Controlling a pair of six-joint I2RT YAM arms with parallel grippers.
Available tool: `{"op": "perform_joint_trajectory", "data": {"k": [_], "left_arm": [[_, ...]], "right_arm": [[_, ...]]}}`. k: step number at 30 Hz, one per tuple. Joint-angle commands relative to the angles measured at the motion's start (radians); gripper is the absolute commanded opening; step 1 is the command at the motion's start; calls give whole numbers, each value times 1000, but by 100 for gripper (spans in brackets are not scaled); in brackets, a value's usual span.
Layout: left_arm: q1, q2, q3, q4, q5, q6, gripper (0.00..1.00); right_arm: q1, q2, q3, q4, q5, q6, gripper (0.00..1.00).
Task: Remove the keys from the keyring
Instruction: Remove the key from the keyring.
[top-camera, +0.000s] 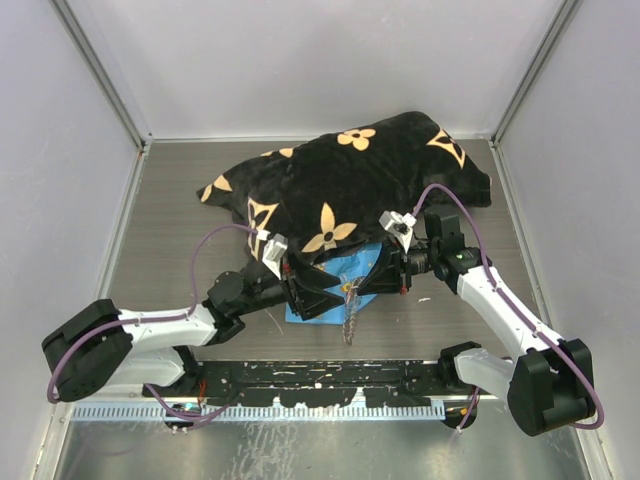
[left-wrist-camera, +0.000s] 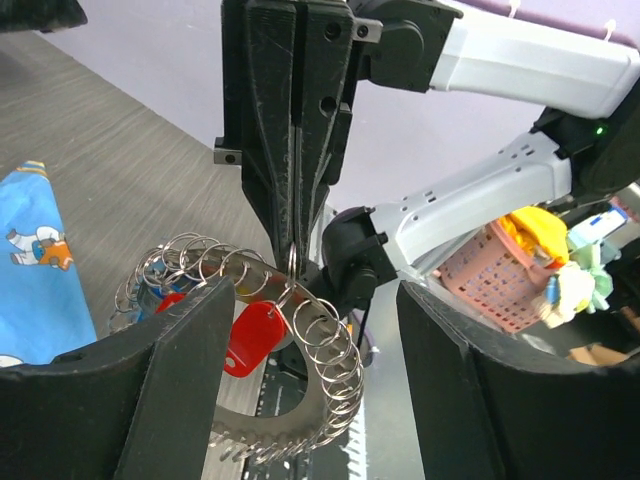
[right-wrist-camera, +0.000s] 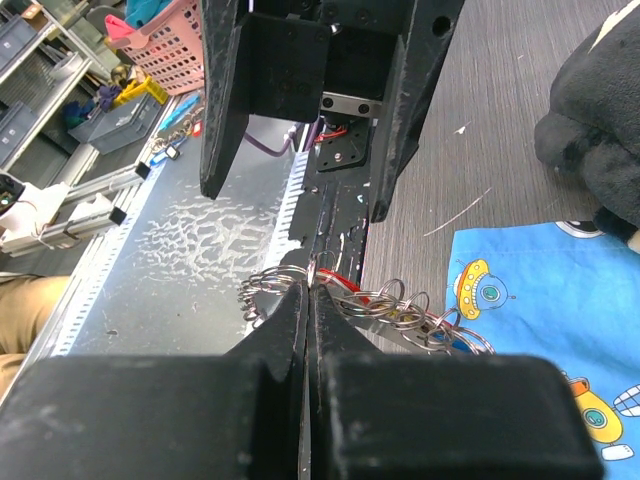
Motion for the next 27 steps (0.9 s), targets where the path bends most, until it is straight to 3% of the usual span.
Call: {"op": "perform_joint_trajectory", "data": {"k": [1, 6, 13, 22, 27], "left_arm": [[-32, 0, -10, 91, -60, 155, 67], [-38, 14, 2, 90, -70, 209, 65], [-36, 45, 14, 89, -64, 226, 50], [-37, 82, 32, 85, -37, 230, 39], [-36, 103, 45, 88, -18, 225, 37]], "right_arm": [[-5, 4, 10, 40, -96, 10, 1], [-5, 3, 11, 42, -96, 10, 1], [-5, 2, 10, 40, -96, 10, 1], [-5, 3, 10, 40, -96, 10, 1], [-4, 3, 11, 40, -96, 10, 1]]}}
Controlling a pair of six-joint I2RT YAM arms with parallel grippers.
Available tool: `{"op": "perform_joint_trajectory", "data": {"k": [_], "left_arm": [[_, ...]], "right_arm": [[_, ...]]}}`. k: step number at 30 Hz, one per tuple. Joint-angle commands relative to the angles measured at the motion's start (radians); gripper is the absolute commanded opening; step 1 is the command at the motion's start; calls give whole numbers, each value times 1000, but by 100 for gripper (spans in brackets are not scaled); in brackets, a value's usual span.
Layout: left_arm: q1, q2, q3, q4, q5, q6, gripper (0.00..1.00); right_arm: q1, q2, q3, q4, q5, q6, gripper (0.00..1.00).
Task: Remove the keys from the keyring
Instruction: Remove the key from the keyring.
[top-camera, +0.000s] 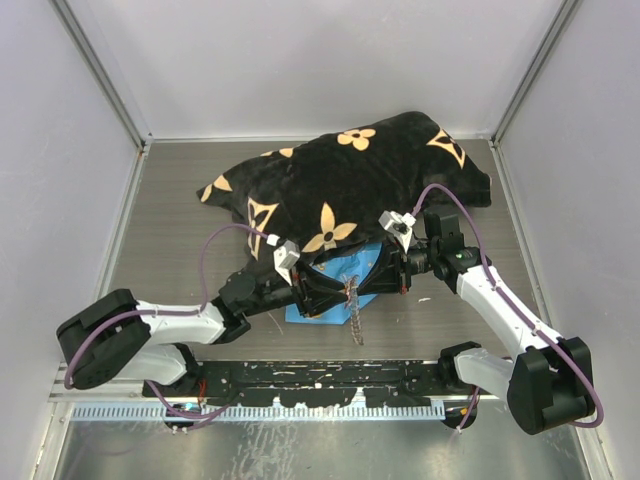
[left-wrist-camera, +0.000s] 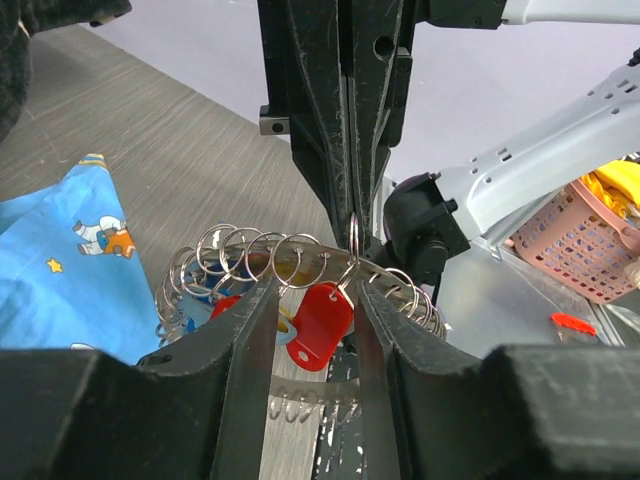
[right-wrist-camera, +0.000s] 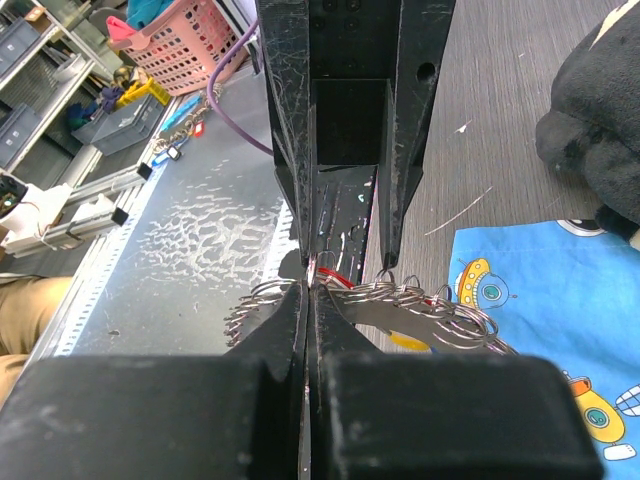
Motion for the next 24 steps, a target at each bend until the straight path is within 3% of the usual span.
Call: {"op": "perform_joint_trajectory", "data": {"k": [1, 11, 16, 24], "left_arm": [[-1, 10, 47, 70, 24, 16, 37], [-1, 26, 68, 76, 53, 8, 31], [-1, 32, 75, 76, 68, 4, 18], [-2, 16, 62, 50, 64, 4, 18]], "right_arm": [[-4, -5, 12, 39, -94, 10, 1], [0, -6, 12, 39, -94, 10, 1], [0, -6, 12, 39, -94, 9, 1], [0, -8, 12, 39, -94, 10, 1]]}}
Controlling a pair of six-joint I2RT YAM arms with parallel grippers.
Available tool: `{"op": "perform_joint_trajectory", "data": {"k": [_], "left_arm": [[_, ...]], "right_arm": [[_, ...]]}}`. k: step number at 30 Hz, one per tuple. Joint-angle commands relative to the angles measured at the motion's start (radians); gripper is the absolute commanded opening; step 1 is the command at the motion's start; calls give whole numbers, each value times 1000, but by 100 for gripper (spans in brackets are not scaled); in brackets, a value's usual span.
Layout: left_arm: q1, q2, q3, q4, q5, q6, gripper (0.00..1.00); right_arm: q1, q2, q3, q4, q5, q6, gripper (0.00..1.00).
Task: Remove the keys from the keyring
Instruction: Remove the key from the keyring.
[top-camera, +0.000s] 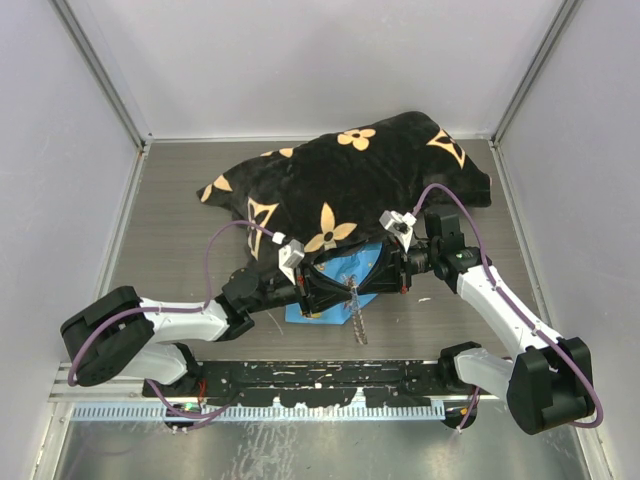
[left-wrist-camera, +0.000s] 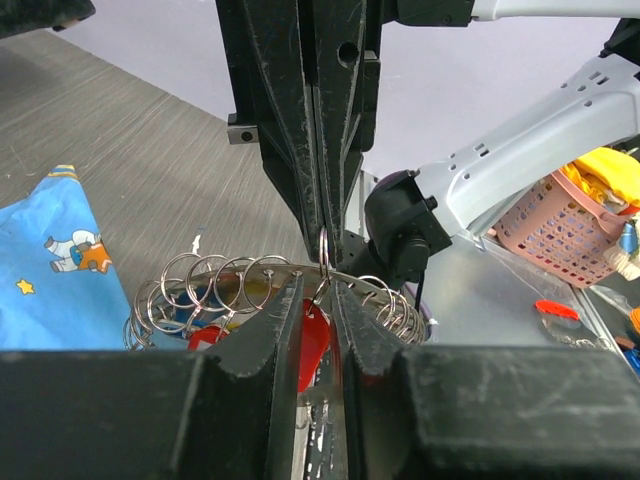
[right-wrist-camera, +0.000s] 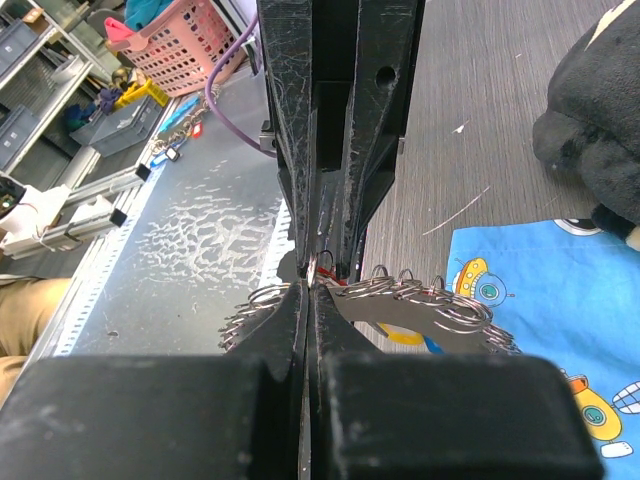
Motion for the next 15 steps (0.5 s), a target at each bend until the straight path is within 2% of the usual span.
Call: {"op": "perform_joint_trajectory", "data": {"k": [1, 5, 10, 15], "left_arm": [[-2, -18, 20, 45, 5, 5, 19], [-2, -27, 19, 37, 7, 2, 16], [-2, -28, 23, 26, 16, -4, 1], [-2, -32, 23, 19, 22, -13, 0]], "right_arm": [[0, -6, 12, 39, -94, 10, 1], [1, -8, 12, 39, -94, 10, 1], [0, -9, 11, 39, -94, 10, 1], [0, -12, 11, 39, -94, 10, 1]]}}
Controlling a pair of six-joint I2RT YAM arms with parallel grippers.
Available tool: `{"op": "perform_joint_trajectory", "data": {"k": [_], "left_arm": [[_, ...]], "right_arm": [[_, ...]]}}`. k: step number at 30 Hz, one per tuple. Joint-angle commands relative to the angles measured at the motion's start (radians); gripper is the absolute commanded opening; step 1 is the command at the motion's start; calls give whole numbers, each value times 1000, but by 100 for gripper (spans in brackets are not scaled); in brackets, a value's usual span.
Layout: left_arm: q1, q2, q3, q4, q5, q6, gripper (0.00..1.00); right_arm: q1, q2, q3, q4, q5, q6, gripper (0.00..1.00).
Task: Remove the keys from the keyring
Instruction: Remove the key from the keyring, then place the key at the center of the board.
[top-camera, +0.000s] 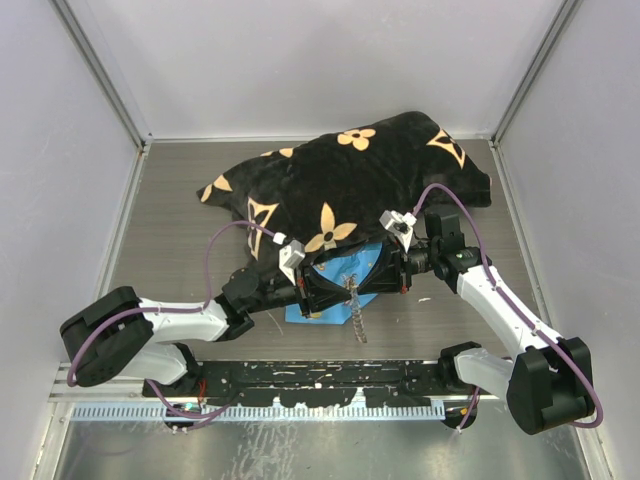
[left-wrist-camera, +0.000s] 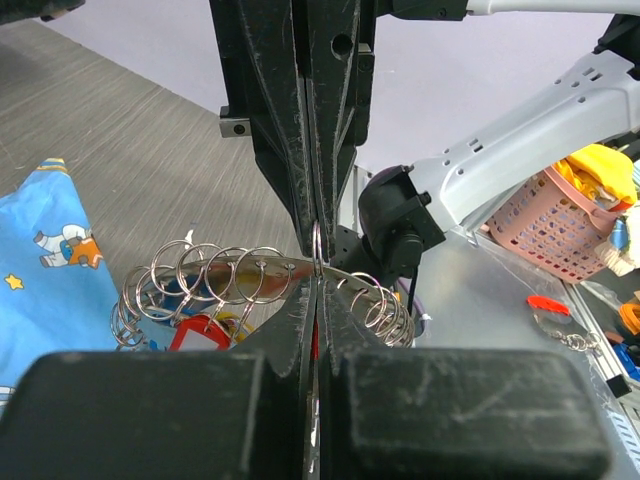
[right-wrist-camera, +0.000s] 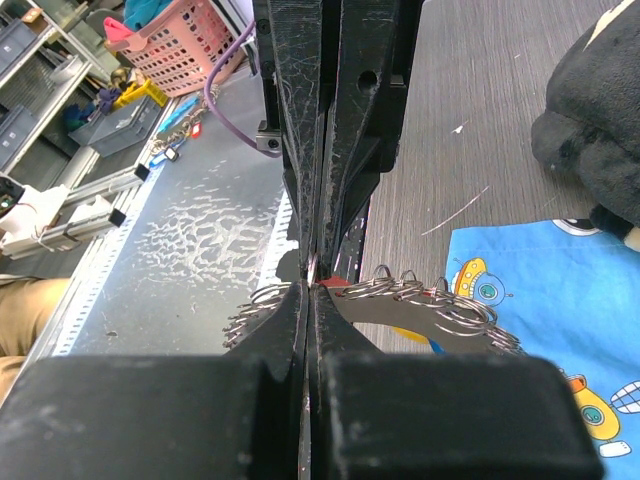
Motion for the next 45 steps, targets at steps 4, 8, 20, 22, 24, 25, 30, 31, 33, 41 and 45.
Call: {"op": "perform_joint_trajectory", "data": {"k": [4, 8, 20, 22, 24, 25, 30, 31, 33, 41, 45], "left_arm": [[-2, -32, 24, 18, 17, -14, 0], [-1, -33, 26, 4, 22, -27, 0], [1, 0, 33, -7, 45, -97, 0], [1, 5, 35, 0, 45, -99, 0], [1, 1, 33, -3, 36, -96, 0], [2, -2, 31, -5, 31, -96, 0], [42, -54, 6, -79, -13, -135, 0], [59, -65, -5, -103, -25, -151, 0], [107, -133, -22, -163, -37, -196, 0], [348, -411, 51, -743, 25, -244, 0], [539, -585, 163, -1173, -8, -130, 0]], "right_arm": [[1, -12, 12, 36, -95, 10, 1], [1, -14, 12, 37, -95, 9, 1], [1, -12, 10, 40, -95, 8, 1], [0, -11, 9, 41, -95, 8, 1], [1, -14, 9, 43, -95, 8, 1], [0, -14, 9, 43, -95, 9, 1], [-9, -21, 9, 46, -92, 8, 1], [-10, -24, 9, 47, -90, 8, 1], [-15, -27, 9, 49, -89, 8, 1], [-40, -41, 4, 57, -78, 10, 1], [-48, -49, 0, 64, -76, 10, 1]]}}
